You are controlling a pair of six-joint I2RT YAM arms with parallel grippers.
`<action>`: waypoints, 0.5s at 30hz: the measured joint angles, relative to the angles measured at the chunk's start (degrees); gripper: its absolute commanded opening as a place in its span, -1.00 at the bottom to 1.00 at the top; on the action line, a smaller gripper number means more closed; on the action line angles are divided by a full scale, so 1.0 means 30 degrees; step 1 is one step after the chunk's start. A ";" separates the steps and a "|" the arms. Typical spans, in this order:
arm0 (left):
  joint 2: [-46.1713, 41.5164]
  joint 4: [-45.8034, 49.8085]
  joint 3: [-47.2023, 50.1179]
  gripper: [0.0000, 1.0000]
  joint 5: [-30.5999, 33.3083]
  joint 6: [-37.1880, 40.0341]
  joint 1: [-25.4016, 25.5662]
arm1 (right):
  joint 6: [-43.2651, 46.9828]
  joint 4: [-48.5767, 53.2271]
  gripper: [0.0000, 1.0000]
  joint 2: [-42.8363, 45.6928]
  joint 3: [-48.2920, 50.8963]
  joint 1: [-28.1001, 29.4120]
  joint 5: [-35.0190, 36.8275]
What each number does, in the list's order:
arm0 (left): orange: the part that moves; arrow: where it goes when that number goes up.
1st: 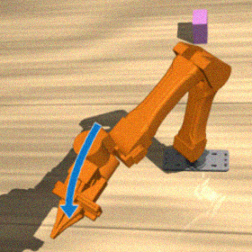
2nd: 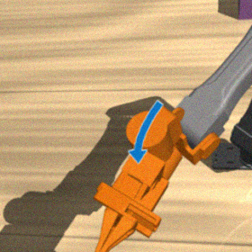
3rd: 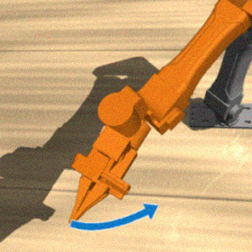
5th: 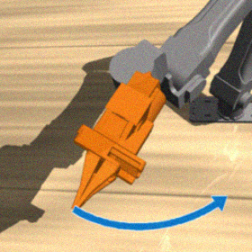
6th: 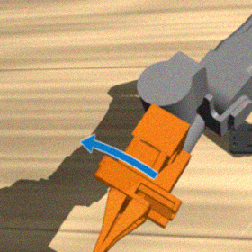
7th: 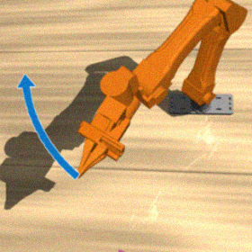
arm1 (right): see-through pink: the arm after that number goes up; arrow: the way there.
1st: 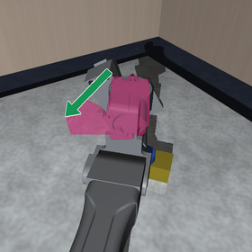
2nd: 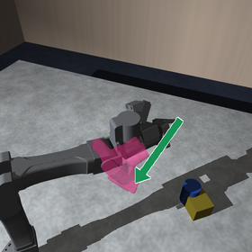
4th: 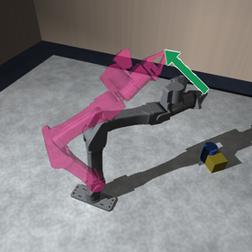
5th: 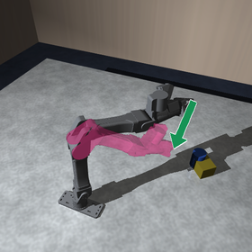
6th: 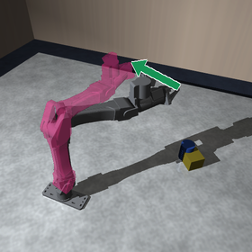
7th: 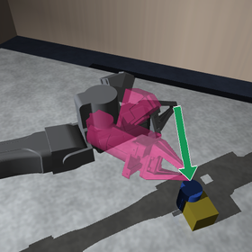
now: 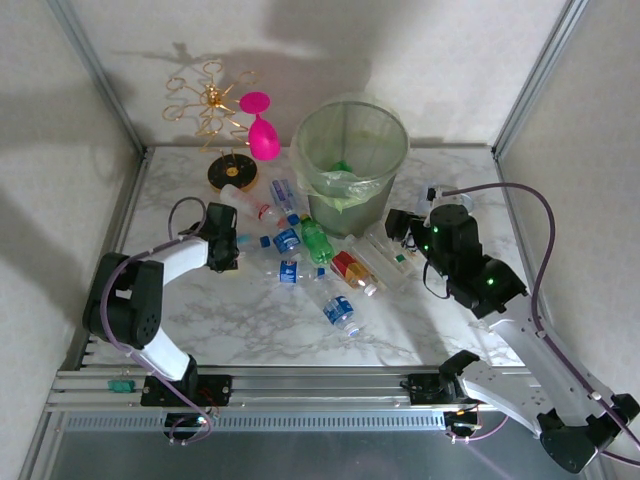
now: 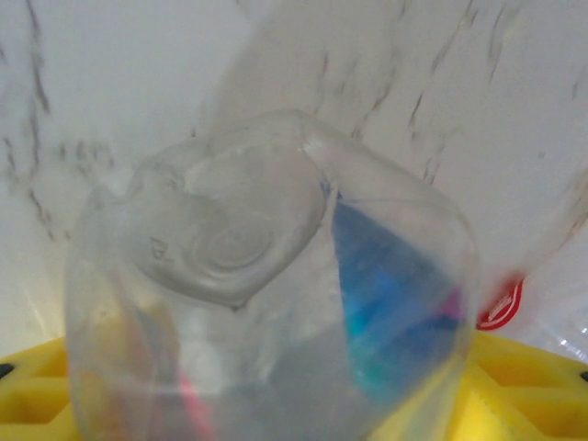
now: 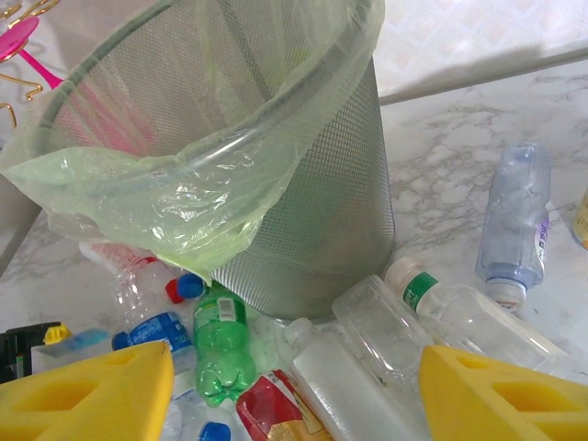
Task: Put the plastic bottles in the bin
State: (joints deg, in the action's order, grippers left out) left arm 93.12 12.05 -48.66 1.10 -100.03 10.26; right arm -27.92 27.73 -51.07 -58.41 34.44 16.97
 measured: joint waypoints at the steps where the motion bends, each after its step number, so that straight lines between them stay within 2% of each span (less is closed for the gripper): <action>1: -0.0073 0.0007 0.0000 -0.22 0.0109 0.0087 -0.0015 | 0.0000 0.0007 0.42 0.0058 0.0000 0.0000 0.0000; 15: -0.4211 0.1049 -0.0007 -0.32 0.1719 0.2178 -0.0080 | 0.0058 0.0000 0.42 0.0423 0.0000 0.0000 -0.0539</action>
State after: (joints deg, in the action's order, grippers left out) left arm 80.49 15.20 -48.69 6.26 -93.49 10.02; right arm -27.75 27.73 -49.80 -58.41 34.44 15.35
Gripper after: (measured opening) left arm 0.541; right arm 0.709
